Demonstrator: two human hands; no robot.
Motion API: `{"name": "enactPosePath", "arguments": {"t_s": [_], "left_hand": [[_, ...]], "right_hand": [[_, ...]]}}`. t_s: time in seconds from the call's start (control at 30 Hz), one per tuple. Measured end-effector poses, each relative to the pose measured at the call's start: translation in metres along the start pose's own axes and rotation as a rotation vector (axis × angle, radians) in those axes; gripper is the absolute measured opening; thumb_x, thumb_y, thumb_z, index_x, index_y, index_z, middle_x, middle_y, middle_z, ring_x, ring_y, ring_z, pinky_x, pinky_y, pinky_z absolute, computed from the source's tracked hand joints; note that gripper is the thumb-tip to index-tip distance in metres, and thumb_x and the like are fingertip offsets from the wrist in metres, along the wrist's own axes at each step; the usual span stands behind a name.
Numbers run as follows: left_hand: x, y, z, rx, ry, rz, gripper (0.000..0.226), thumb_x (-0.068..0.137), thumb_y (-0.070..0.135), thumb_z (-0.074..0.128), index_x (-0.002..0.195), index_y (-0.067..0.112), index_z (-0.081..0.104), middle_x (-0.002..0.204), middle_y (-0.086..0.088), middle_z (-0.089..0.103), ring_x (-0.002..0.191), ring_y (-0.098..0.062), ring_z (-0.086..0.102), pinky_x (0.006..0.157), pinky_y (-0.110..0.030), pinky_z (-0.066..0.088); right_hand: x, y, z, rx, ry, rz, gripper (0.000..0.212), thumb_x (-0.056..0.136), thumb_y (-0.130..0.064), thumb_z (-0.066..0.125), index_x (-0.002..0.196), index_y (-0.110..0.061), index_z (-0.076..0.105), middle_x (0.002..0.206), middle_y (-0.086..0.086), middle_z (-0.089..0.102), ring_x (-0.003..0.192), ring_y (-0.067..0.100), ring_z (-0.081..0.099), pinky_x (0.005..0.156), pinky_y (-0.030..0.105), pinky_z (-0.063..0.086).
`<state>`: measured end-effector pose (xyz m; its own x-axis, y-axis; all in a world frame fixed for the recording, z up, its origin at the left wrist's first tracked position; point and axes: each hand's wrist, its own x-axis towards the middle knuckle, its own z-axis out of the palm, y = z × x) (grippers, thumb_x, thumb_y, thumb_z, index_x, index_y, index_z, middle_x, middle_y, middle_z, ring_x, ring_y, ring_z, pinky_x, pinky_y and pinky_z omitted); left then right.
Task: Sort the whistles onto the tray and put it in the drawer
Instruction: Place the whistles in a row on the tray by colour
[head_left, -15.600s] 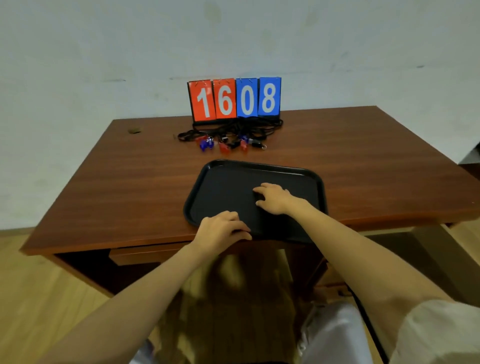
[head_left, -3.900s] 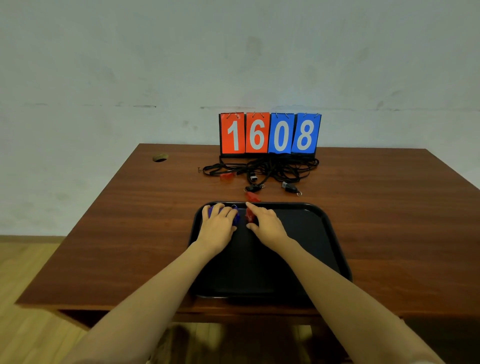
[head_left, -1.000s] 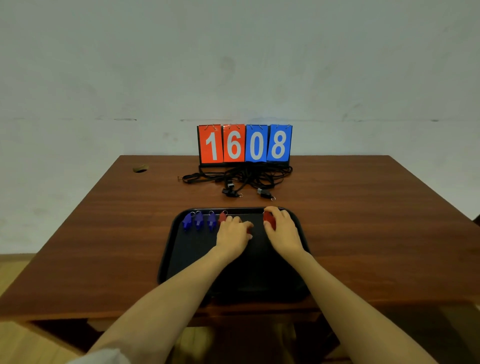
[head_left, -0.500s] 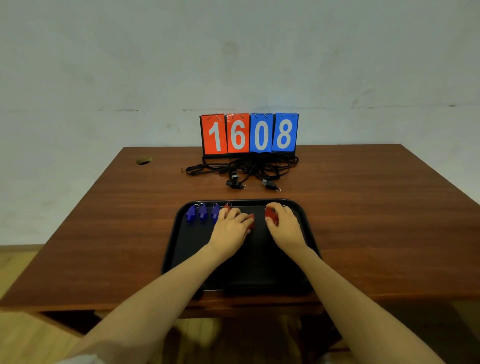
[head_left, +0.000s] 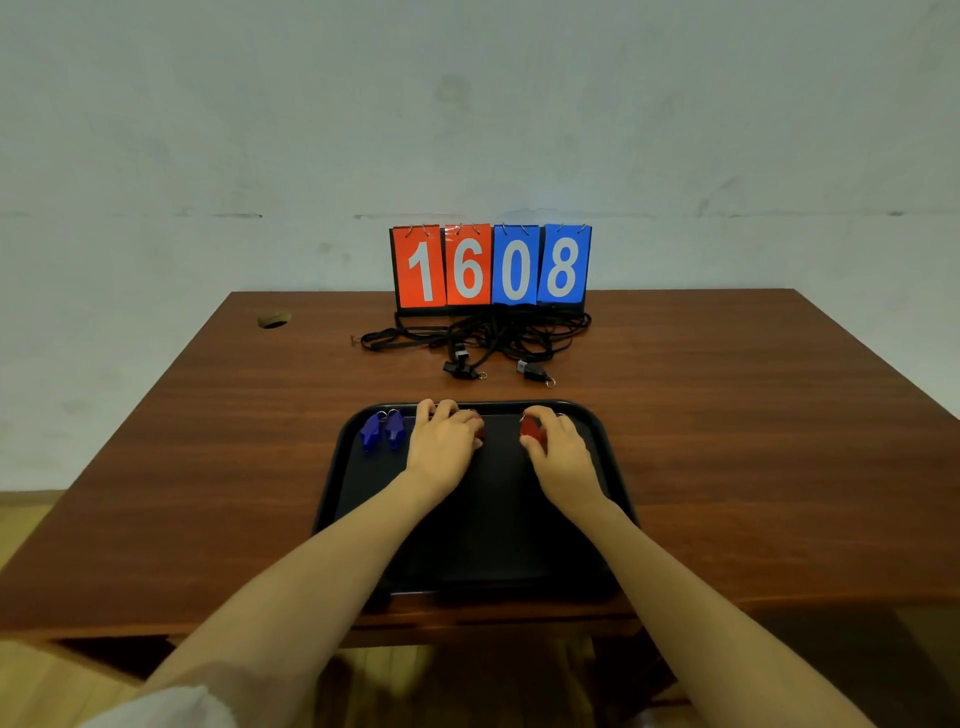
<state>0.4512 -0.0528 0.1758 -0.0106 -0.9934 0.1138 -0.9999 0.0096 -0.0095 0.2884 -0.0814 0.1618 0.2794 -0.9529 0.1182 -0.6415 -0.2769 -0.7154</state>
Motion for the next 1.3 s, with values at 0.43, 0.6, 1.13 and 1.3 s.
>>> {"name": "enactPosePath", "arguments": {"t_s": [0.43, 0.6, 1.13, 1.3], "left_hand": [[0.002, -0.006, -0.001, 0.011, -0.001, 0.005, 0.036, 0.097, 0.026, 0.046, 0.132, 0.022, 0.049, 0.135, 0.003, 0.055, 0.119, -0.022, 0.041, 0.098, -0.038, 0.023], [0.002, -0.006, 0.001, -0.006, 0.012, -0.009, 0.033, 0.097, 0.025, 0.046, 0.129, 0.022, 0.051, 0.130, 0.002, 0.058, 0.116, -0.022, 0.042, 0.098, -0.039, 0.023], [0.007, -0.008, -0.001, -0.018, -0.002, 0.007, 0.028, 0.096, 0.025, 0.046, 0.121, 0.021, 0.057, 0.125, 0.001, 0.060, 0.114, -0.023, 0.044, 0.097, -0.038, 0.024], [0.006, -0.007, -0.001, -0.011, -0.001, -0.001, 0.029, 0.096, 0.024, 0.046, 0.123, 0.020, 0.056, 0.125, 0.000, 0.060, 0.114, -0.024, 0.043, 0.099, -0.038, 0.024]], "right_hand": [[0.011, -0.004, 0.017, -0.018, -0.024, 0.018, 0.028, 0.093, -0.024, 0.055, 0.118, -0.013, 0.049, 0.102, 0.000, 0.052, 0.095, 0.017, 0.051, 0.075, 0.028, 0.040], [0.024, -0.011, 0.022, -0.126, -0.021, 0.013, 0.031, 0.093, -0.029, 0.055, 0.120, -0.014, 0.052, 0.115, 0.005, 0.058, 0.107, 0.022, 0.053, 0.089, 0.037, 0.047], [0.037, -0.019, 0.031, -0.272, -0.042, 0.003, 0.030, 0.094, -0.034, 0.051, 0.119, -0.018, 0.055, 0.113, 0.005, 0.062, 0.107, 0.025, 0.056, 0.088, 0.042, 0.048], [0.040, -0.019, 0.029, -0.298, -0.048, 0.011, 0.031, 0.093, -0.036, 0.053, 0.119, -0.020, 0.057, 0.114, 0.004, 0.063, 0.108, 0.024, 0.057, 0.089, 0.040, 0.049]]}}
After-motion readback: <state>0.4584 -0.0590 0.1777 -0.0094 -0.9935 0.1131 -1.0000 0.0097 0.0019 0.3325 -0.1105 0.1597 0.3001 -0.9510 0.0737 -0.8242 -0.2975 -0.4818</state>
